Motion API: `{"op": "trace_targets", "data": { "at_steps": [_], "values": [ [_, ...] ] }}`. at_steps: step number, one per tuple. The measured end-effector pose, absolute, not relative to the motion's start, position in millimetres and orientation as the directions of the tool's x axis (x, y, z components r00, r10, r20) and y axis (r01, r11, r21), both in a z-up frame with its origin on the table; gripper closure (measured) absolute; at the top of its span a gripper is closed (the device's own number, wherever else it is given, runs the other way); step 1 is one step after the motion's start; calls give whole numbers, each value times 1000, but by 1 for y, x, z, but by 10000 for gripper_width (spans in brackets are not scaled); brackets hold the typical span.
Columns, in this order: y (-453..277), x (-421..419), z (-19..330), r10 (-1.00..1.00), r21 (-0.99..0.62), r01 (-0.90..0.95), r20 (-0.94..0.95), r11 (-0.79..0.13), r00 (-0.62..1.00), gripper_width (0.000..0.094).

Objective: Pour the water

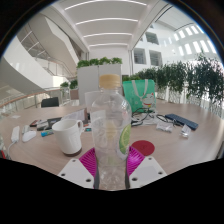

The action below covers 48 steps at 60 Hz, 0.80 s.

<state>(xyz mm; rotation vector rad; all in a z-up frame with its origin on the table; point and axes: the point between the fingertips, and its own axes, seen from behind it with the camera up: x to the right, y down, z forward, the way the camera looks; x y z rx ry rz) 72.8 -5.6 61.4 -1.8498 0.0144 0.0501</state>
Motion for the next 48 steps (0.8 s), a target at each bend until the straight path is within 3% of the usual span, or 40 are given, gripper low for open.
{"op": "trace_targets", "data": {
  "at_steps": [4, 8, 16, 20, 22, 28, 32, 37, 42, 48],
  "values": [
    [-2, 83, 77, 4, -957, -28, -31, -288, 1000, 603],
    [4, 100, 120, 7, -963, 48, 48, -264, 999, 603],
    [55, 118, 199, 65, -881, 431, 427, -197, 902, 604],
    [83, 114, 223, 116, -722, 674, 664, -156, 739, 605],
    [100, 104, 219, 134, -618, 775, 764, -131, 631, 605],
    [121, 77, 212, 207, -153, 988, 966, -24, 154, 605],
    [132, 61, 204, 193, 186, 981, 962, 56, -193, 605],
    [152, 50, 211, 158, 487, 863, 849, 132, -504, 605],
    [159, 36, 223, 82, 674, 727, 724, 132, -685, 604],
    [162, 17, 233, 38, 775, 610, 613, 163, -789, 604]
  ]
}}
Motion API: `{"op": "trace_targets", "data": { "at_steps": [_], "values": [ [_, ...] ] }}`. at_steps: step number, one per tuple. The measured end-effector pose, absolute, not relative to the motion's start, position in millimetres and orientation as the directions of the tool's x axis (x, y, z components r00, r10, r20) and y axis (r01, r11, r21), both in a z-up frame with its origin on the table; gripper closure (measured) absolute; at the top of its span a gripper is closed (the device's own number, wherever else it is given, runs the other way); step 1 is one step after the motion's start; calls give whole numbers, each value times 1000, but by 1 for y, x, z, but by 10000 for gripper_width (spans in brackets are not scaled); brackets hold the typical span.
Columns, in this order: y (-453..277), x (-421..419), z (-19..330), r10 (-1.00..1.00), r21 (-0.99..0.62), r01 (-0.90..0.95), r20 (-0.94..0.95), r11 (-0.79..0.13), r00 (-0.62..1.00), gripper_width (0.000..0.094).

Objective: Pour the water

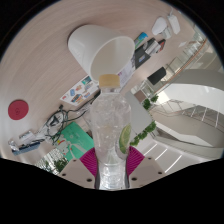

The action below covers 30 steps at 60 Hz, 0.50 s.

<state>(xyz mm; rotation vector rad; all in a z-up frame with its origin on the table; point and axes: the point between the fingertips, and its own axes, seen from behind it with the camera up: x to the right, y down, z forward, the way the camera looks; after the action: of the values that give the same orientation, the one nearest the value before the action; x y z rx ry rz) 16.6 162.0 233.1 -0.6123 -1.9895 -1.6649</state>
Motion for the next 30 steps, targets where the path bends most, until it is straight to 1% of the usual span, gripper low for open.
{"op": "trace_targets", "data": {
  "at_steps": [5, 12, 15, 16, 17, 18, 19, 21, 23, 25, 26, 27, 28, 29, 30],
  "values": [
    [160, 3, 236, 11, 817, 549, 556, 175, -831, 605],
    [158, -1, 230, 22, 818, 543, 549, 191, -835, 605],
    [160, 1, 229, 32, 798, 570, 575, 195, -817, 605],
    [161, 2, 229, 40, 784, 589, 594, 195, -804, 631],
    [162, 3, 229, 50, 765, 614, 617, 195, -785, 605],
    [149, 3, 232, 45, 744, 641, 645, 187, -763, 607],
    [162, 4, 232, 66, 715, 671, 673, 197, -737, 606],
    [167, 5, 237, 86, 632, 751, 752, 189, -654, 606],
    [171, 7, 245, 110, 505, 846, 844, 171, -526, 605],
    [175, 11, 257, 132, 331, 933, 928, 141, -349, 605],
    [154, 17, 261, 68, 238, 965, 967, 110, -246, 605],
    [161, 23, 266, 88, 120, 989, 988, 84, -127, 604],
    [175, 21, 276, 132, 47, 994, 989, 101, -61, 606],
    [176, 25, 281, 138, -65, 994, 989, 87, 53, 605],
    [178, 29, 285, 145, -178, 981, 975, 75, 166, 646]
  ]
}}
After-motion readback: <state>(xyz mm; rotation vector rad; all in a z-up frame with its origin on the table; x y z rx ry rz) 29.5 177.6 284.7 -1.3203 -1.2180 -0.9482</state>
